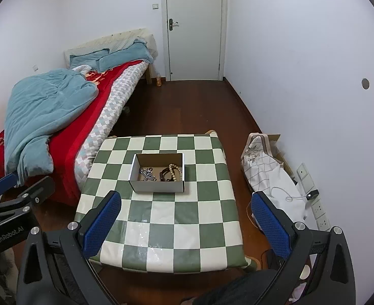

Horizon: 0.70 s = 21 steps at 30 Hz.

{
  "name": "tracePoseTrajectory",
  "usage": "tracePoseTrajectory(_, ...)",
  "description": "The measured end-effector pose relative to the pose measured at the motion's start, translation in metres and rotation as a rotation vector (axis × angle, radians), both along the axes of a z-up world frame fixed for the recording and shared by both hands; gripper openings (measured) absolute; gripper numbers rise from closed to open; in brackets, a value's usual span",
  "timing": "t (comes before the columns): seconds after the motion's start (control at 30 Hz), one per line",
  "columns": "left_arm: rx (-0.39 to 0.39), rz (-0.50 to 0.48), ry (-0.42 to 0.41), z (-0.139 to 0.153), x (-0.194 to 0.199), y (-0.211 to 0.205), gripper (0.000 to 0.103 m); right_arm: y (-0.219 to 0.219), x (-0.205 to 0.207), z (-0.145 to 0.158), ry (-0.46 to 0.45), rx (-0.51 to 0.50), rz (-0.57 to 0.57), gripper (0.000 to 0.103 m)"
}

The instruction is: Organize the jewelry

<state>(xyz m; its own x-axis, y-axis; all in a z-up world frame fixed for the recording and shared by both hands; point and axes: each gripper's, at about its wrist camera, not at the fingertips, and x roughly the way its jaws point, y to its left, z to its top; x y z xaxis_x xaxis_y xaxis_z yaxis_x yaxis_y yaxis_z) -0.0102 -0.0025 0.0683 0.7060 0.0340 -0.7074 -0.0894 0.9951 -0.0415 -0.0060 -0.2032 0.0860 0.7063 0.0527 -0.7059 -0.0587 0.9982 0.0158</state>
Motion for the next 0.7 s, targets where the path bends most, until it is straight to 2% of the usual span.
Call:
tracePoseTrajectory(0.4,0.035,0.039,-0.013,0.0,0.024,0.0,0.103,-0.002,0.029,-0.002,-0.014,-0.011,-0.035,0.103)
tracePoseTrajectory(0.7,0.051,0.061,0.014,-0.009,0.065,-0.002,0.103,0.004,0.076,-0.024,0.023,-0.029,-0.041,0.103)
